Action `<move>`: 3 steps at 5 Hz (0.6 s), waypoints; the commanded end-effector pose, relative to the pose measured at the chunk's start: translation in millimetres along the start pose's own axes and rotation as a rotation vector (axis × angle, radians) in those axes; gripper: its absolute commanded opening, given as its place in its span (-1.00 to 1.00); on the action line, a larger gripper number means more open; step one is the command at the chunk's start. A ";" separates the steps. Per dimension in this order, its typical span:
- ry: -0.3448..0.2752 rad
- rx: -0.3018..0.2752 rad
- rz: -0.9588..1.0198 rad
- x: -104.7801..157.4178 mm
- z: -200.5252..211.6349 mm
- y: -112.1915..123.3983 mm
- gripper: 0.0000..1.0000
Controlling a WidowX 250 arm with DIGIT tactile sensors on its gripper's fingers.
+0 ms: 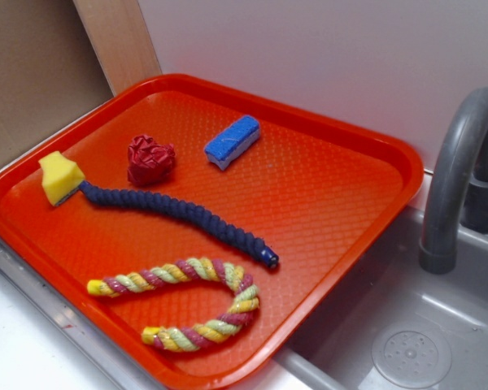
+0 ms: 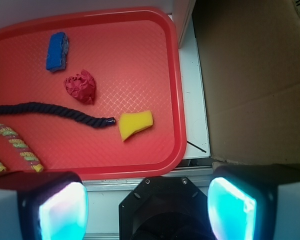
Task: Grab the green sponge.
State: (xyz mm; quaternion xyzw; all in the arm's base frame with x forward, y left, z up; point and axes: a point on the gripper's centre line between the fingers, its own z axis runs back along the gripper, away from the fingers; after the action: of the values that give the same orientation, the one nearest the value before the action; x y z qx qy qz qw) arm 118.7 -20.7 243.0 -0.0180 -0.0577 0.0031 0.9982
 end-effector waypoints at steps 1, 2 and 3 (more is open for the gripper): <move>0.000 0.000 0.000 0.0 0.0 0.0 1.00; 0.049 -0.012 0.256 5.1 -15.3 -4.4 1.00; 0.097 -0.032 0.513 16.0 -30.7 -2.2 1.00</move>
State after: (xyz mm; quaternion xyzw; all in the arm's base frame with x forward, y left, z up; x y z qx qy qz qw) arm 137.4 -25.2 209.0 -0.0429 0.0048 0.2520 0.9668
